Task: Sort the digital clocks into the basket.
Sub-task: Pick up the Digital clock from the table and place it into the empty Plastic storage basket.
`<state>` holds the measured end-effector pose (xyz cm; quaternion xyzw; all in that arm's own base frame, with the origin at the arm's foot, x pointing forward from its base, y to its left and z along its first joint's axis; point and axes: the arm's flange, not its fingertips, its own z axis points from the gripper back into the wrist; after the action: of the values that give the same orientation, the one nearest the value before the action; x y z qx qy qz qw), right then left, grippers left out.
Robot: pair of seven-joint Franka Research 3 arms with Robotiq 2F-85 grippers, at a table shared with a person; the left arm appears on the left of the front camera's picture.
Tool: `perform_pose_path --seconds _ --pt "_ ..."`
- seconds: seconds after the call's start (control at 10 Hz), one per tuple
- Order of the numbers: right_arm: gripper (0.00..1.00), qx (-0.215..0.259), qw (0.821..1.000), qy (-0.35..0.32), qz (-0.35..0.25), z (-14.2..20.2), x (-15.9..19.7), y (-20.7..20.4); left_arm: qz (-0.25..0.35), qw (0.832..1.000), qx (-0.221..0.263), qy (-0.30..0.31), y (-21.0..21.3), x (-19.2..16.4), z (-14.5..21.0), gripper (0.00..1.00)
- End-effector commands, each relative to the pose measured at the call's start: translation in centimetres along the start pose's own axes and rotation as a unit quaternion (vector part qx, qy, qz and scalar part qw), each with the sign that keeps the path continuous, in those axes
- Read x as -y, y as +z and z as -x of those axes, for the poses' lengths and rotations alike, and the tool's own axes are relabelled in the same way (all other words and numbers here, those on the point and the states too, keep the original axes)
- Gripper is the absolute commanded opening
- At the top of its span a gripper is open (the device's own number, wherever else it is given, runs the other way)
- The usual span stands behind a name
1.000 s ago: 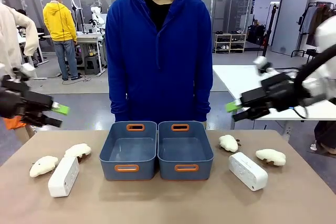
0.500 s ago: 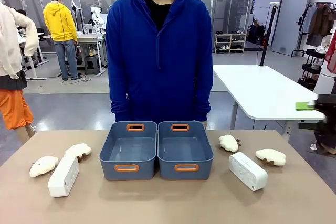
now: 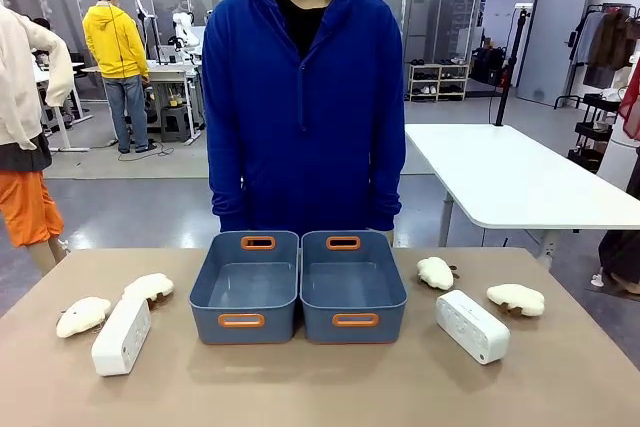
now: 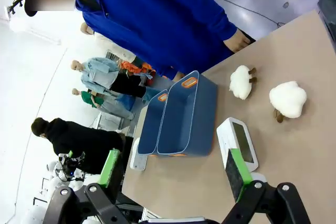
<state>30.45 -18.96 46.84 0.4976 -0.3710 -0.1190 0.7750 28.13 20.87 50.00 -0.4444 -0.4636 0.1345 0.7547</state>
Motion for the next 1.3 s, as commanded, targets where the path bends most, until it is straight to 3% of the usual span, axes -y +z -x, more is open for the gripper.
perform_pose_path --seconds 0.0,1.2 --pt "1.0 -0.014 1.0 0.006 -0.008 0.09 -0.25 -1.27 0.015 1.0 -0.009 -0.001 -0.93 0.24 0.13 1.0" --pt "1.0 -0.014 1.0 0.006 -0.008 0.09 -0.25 -1.27 0.015 1.0 -0.009 -0.001 -0.93 0.24 0.13 1.0"
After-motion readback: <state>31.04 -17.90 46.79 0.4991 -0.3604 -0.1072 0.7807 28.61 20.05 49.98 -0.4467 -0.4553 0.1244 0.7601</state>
